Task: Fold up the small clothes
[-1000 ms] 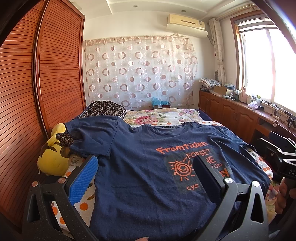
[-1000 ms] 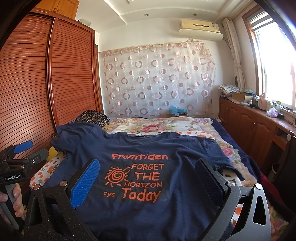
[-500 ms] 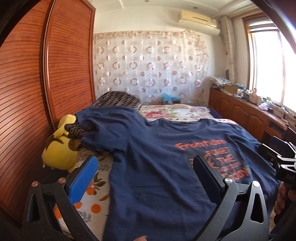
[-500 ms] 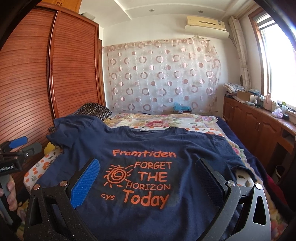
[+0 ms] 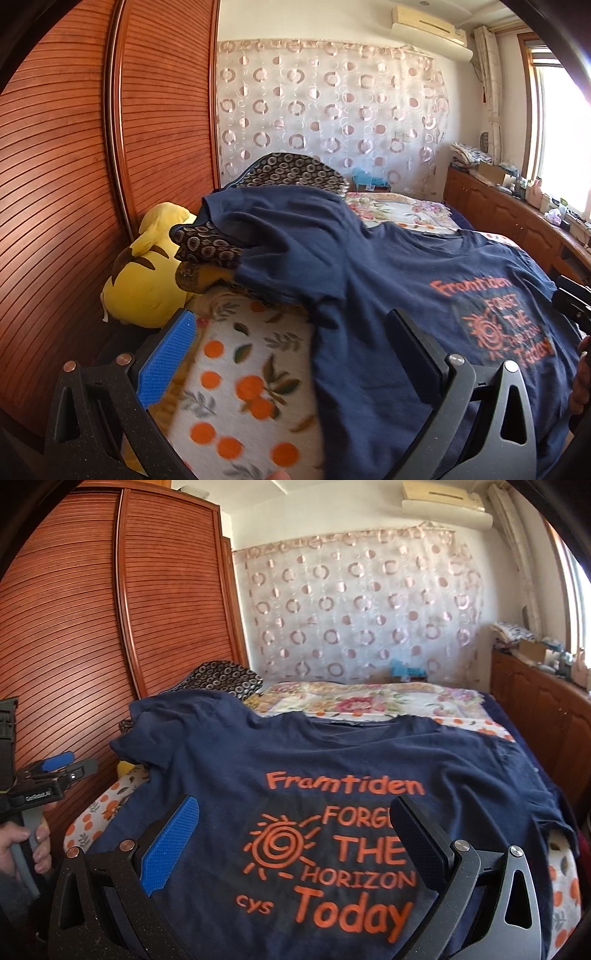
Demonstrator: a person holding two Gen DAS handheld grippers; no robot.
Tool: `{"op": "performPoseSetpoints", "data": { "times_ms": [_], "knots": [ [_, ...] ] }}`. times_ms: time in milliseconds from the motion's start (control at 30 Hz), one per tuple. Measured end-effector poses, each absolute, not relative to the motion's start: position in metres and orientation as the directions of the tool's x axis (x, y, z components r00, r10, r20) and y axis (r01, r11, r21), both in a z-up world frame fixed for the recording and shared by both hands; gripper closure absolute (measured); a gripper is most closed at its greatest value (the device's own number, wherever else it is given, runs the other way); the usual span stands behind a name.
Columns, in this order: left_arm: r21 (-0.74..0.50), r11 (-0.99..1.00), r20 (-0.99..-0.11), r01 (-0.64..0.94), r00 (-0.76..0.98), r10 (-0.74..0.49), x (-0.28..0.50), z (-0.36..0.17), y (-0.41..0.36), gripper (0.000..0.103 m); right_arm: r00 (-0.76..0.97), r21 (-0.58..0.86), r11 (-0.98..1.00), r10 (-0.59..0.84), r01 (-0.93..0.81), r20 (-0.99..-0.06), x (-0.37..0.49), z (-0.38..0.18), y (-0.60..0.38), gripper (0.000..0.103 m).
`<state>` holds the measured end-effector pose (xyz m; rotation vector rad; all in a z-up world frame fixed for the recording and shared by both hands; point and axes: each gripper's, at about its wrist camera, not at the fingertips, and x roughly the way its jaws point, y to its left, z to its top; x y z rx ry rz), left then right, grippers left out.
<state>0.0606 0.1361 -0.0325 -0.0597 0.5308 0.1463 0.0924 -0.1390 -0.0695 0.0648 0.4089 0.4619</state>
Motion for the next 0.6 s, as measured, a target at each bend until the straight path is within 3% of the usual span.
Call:
{"op": "performPoseSetpoints", "data": {
  "times_ms": [167, 333, 400, 567, 600],
  "knots": [
    [-0.051, 0.990, -0.543, -0.132, 0.836, 0.083, 0.083, -0.034, 0.157, 0.001, 0.773, 0.193, 0.870, 0.492, -0.454, -0.400, 0.106, -0.070, -0.141, 0.000],
    [-0.136, 0.983, -0.587, -0.124, 0.809, 0.020, 0.108, -0.039, 0.179, 0.020, 0.729, 0.176, 0.851, 0.517, -0.494, -0.449, 0.119, -0.070, -0.139, 0.000],
    [-0.166, 0.978, -0.594, -0.123, 0.804, 0.000, 0.113, -0.042, 0.182, 0.033, 0.701, 0.177, 0.838, 0.532, -0.516, -0.475, 0.123, -0.071, -0.138, 0.000],
    [-0.232, 0.967, -0.612, -0.105, 0.789, -0.060, 0.127, -0.051, 0.185, 0.045, 0.656, 0.161, 0.818, 0.545, -0.552, -0.523, 0.132, -0.068, -0.137, 0.000],
    [-0.234, 0.967, -0.616, -0.103, 0.785, -0.065, 0.129, -0.052, 0.184, 0.053, 0.649, 0.162, 0.814, 0.550, -0.558, -0.526, 0.132, -0.066, -0.139, 0.000]
  ]
}}
